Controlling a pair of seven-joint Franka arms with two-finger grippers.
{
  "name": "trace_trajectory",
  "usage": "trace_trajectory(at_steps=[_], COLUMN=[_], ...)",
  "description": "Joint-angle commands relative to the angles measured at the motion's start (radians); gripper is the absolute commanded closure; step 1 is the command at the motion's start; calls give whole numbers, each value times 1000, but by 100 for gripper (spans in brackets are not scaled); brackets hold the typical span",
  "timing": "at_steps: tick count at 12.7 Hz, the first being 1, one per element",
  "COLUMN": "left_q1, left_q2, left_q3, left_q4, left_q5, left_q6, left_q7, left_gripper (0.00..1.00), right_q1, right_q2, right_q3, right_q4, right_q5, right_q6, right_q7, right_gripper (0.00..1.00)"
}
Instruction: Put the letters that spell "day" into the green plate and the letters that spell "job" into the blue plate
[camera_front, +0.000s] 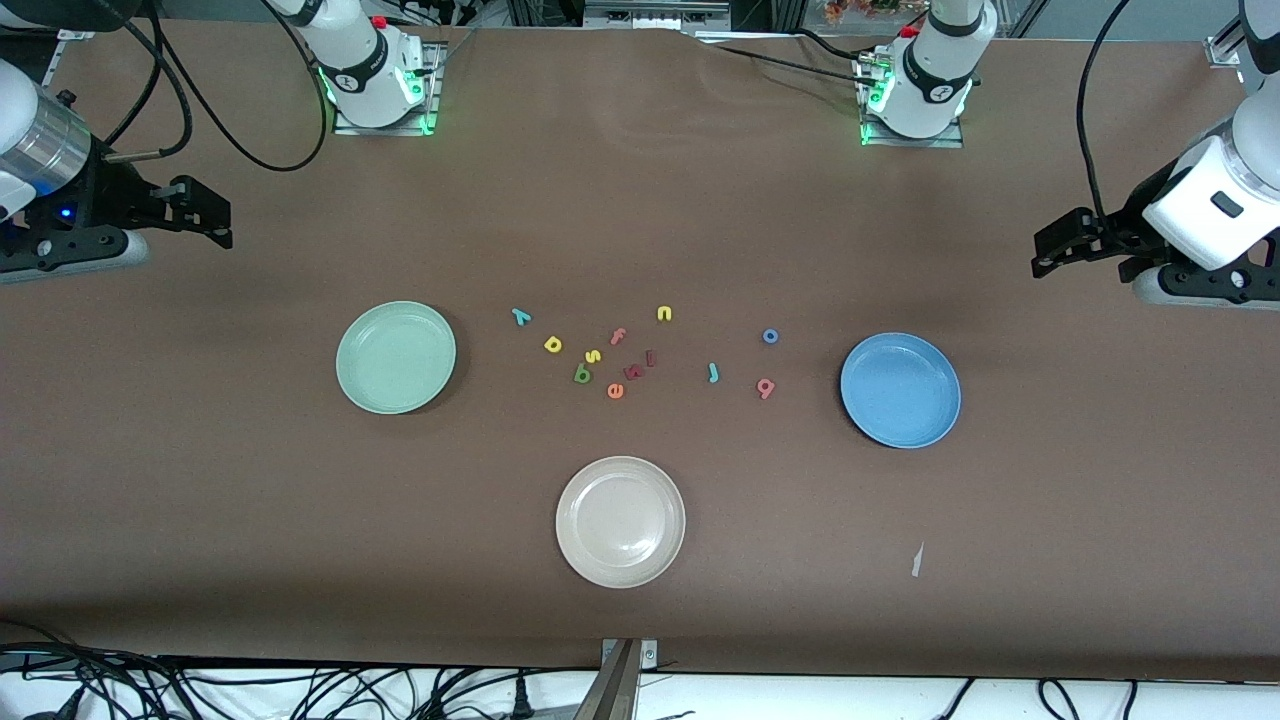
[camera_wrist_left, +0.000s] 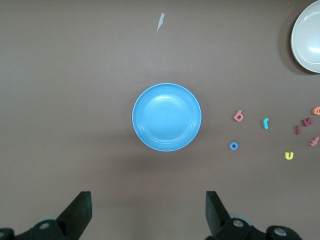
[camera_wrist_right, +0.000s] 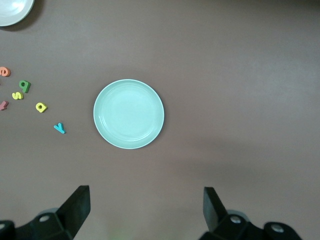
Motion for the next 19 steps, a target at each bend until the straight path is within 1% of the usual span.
trace_trajectory(at_steps=[1,19], left_q1=[0,0], left_q2=[-11,-11], left_q3=[-1,-3], left_q4=[3,1], left_q5=[5,5], left_q6=[-8,-8], left_q7=[-4,-4], left_gripper=[0,0], right_q1=[5,5], right_q2=[10,14], right_q3=[1,-4], right_q4=[32,37], right_q5=[17,34], right_q6=[-27,-38], right_q7=[14,8], right_gripper=[0,0])
